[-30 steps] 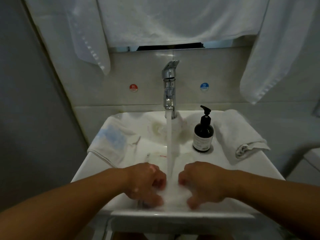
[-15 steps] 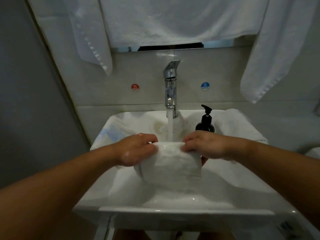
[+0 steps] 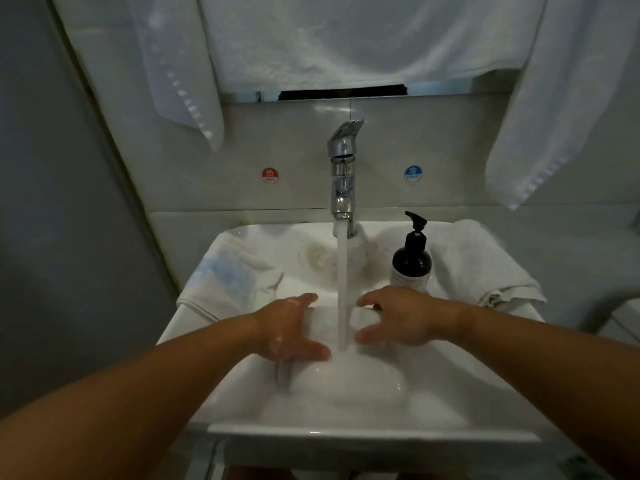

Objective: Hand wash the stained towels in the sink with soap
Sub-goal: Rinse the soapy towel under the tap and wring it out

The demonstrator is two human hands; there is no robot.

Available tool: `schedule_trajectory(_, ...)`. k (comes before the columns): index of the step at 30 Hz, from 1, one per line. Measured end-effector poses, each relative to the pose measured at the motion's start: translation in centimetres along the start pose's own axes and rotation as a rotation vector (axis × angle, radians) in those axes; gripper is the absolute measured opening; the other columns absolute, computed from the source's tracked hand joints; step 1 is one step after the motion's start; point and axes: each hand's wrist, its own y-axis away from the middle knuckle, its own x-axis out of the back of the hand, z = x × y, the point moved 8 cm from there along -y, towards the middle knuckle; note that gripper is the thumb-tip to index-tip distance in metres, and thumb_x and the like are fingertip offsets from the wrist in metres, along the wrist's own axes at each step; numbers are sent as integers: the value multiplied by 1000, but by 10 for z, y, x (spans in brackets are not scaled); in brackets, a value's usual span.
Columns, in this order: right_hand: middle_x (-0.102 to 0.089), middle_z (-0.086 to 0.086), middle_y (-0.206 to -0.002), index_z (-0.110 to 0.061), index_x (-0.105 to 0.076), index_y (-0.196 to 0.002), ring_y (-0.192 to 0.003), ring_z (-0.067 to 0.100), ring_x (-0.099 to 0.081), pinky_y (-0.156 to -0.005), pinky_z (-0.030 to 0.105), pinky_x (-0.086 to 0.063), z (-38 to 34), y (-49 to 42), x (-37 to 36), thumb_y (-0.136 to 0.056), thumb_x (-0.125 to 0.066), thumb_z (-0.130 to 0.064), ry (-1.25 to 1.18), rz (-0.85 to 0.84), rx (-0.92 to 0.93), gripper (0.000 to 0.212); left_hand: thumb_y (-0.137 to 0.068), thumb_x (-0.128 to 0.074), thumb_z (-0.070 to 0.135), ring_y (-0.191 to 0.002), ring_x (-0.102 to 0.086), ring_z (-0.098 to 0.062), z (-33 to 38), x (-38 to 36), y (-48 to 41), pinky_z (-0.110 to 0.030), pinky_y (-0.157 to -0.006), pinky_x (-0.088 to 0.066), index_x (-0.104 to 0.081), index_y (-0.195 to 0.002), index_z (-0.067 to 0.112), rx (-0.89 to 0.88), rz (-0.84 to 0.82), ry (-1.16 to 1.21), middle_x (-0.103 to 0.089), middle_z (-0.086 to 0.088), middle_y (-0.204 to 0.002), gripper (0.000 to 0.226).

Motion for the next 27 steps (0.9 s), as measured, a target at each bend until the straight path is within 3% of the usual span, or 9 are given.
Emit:
schedule_trajectory(3,-64,-15,-101,-27,-65,-118,-92,10,-63,-75,18,-45,0,6,13,-87,-76,-44,-33,118,60,37,-88,-75,46,-114,-60,-20,-2,17,0,-22,-93,-45,-51,-142,26,-50,142,66,-62,-2,-133,63)
schedule_trajectory(6,-57,-16,-91,-35,-53,-100,-83,8,-56,-73,22,-43,-10,19,12,-89,-74,-37,107,154,154,24,-85,-79,26,-87,-58,-14,6,29,14,-16,-70,-43,-64,-105,30,-233,267,7,-63,9,-96,25)
schedule_trajectory(10,-52,-11,-107,-35,-44,-98,-94,9,-52,-87,28,-49,-27,42,-11,-93,-67,-30,279,96,274,24,-87,-75,31,-95,-50,-6,19,6,37,-20,-83,-48,-56,-102,31,-364,150,-177,-52,14,-110,25)
schedule_trajectory(15,-52,-18,-111,-32,-53,-95,-99,6,-51,-92,29,-49,-30,55,-16,-79,-73,-64,150,-73,248,41,-92,-64,55,-96,-56,-7,23,-1,50,-26,-87,-53,-65,-102,29,-305,25,-41,-58,16,-109,28)
schedule_trajectory(18,-51,-17,-123,-36,-45,-127,-107,10,-53,-96,29,-48,-33,47,-26,-74,-76,-69,126,-86,212,69,-93,-65,50,-100,-59,-11,24,-2,35,-30,-90,-55,-55,-114,29,-215,9,-44,-60,9,-113,32)
schedule_trajectory(20,-39,-7,-147,-37,-15,-154,-125,18,-47,-109,36,-42,-36,43,-43,-80,-68,-71,201,-136,229,98,-97,-56,54,-114,-55,-13,28,-18,29,-33,-100,-49,-42,-140,33,-205,-93,-84,-53,6,-132,49)
schedule_trajectory(22,-31,2,-156,-41,-1,-156,-132,24,-42,-114,42,-36,-39,41,-57,-86,-54,-76,268,-147,279,95,-103,-40,56,-128,-47,-17,29,-34,26,-39,-112,-40,-30,-154,32,-226,-153,-149,-45,3,-146,57)
schedule_trajectory(24,-35,4,-152,-40,-3,-155,-128,23,-46,-111,41,-39,-38,39,-61,-88,-50,-77,281,-121,303,90,-105,-30,57,-134,-43,-19,29,-42,29,-41,-116,-35,-27,-156,29,-276,-142,-228,-42,1,-151,58)
schedule_trajectory(27,-40,7,-149,-34,-11,-154,-122,24,-52,-104,39,-43,-39,36,-59,-88,-51,-76,274,-90,305,88,-110,-30,40,-118,-52,-18,43,-41,35,-36,-108,-42,-52,-133,16,-427,-74,-364,-54,-6,-134,40)
